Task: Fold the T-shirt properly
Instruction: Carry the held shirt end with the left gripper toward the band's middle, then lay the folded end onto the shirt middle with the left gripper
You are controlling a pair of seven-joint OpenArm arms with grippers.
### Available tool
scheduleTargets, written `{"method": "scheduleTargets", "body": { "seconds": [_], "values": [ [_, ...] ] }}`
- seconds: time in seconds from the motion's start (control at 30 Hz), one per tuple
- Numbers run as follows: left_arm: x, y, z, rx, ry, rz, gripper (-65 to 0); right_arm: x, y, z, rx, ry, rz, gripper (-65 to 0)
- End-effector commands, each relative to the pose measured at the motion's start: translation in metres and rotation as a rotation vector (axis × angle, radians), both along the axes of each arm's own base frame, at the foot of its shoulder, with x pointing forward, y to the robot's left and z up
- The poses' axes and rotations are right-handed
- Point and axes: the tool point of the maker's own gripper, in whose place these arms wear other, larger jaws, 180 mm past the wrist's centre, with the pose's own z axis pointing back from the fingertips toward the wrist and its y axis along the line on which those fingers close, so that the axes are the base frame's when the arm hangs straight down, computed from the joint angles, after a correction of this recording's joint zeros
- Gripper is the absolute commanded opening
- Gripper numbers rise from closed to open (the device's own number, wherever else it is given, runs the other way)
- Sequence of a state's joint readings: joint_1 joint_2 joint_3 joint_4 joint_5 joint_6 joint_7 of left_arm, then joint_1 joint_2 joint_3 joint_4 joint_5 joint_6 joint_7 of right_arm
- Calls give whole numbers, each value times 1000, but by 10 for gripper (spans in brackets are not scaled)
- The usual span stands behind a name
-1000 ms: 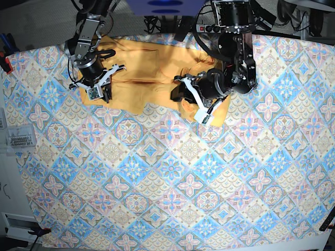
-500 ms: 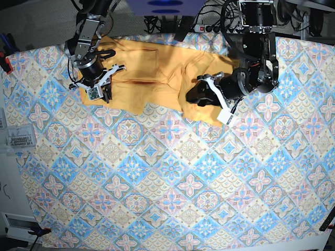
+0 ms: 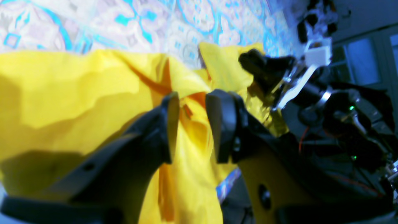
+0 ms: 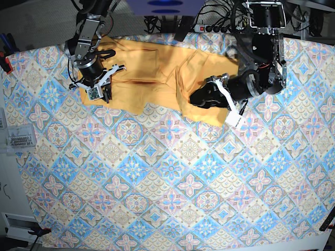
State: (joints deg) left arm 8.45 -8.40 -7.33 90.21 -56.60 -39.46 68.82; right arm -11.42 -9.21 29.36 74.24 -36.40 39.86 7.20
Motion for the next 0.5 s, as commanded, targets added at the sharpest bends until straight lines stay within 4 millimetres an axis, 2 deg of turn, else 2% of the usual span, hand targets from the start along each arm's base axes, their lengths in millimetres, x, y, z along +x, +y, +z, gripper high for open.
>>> {"method": "scheduleTargets", "body": {
  "seconds": [0.0, 0.13, 0.2, 0.27, 0.33, 0.47],
  "values": [
    [9, -2, 15, -23, -53, 0, -457, -6, -4, -6, -29, 45, 7, -605],
    [9, -5, 15, -4, -65, -10, -457, -6, -5, -7, -30, 46, 5, -605],
    [4, -17, 8, 38, -61, -67, -457, -6, -5, -7, -30, 48, 5, -605],
    [1, -37, 3, 101, -74, -172, -457, -6, -5, -7, -30, 48, 5, -605],
    [-10, -57, -2, 122, -75, -259, -457, -6, -5, -7, -30, 48, 5, -605],
    [-16, -67, -3, 118, -75, -292, -460, -6, -5, -7, -30, 48, 5, -605]
  ]
}}
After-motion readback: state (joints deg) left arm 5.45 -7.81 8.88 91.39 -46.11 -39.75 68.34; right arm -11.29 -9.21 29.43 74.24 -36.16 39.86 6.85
